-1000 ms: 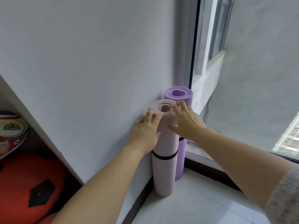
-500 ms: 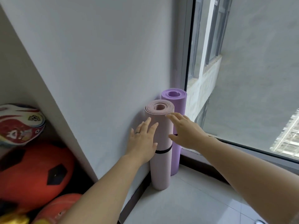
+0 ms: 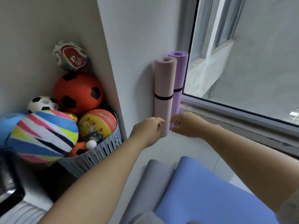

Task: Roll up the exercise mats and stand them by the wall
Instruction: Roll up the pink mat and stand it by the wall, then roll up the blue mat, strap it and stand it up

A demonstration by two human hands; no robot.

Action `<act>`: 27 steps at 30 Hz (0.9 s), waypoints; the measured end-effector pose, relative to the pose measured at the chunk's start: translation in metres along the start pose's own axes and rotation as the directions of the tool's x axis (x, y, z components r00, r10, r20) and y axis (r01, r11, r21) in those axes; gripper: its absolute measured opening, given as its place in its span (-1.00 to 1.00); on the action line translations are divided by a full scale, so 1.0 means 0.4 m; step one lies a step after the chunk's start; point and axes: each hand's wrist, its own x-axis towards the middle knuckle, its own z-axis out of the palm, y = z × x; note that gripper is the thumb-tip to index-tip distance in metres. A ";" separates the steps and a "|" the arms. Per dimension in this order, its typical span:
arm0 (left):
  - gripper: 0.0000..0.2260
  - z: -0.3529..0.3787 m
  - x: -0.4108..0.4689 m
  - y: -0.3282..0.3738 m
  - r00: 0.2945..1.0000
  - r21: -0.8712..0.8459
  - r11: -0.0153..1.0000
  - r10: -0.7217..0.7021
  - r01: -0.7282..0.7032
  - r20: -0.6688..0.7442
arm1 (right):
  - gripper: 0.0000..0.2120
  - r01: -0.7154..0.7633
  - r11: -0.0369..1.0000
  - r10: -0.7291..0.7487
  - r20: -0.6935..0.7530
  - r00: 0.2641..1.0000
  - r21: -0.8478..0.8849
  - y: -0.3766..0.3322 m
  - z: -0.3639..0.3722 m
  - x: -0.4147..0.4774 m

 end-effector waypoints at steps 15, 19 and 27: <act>-0.69 0.109 -0.401 -0.088 0.931 0.022 0.976 -0.211 0.214 0.297 | -0.68 0.010 0.999 0.003 0.348 0.938 -0.036 -0.121 0.209 -0.310; -0.69 0.196 -0.338 -0.109 0.909 0.049 0.973 -0.228 0.225 0.349 | -0.66 -0.034 0.999 0.048 0.410 0.911 -0.040 -0.062 0.310 -0.250; -0.63 0.666 -0.388 -0.269 0.805 0.108 0.957 -0.285 0.269 0.521 | -0.56 -0.065 0.996 0.087 0.500 0.861 -0.062 0.056 0.737 -0.207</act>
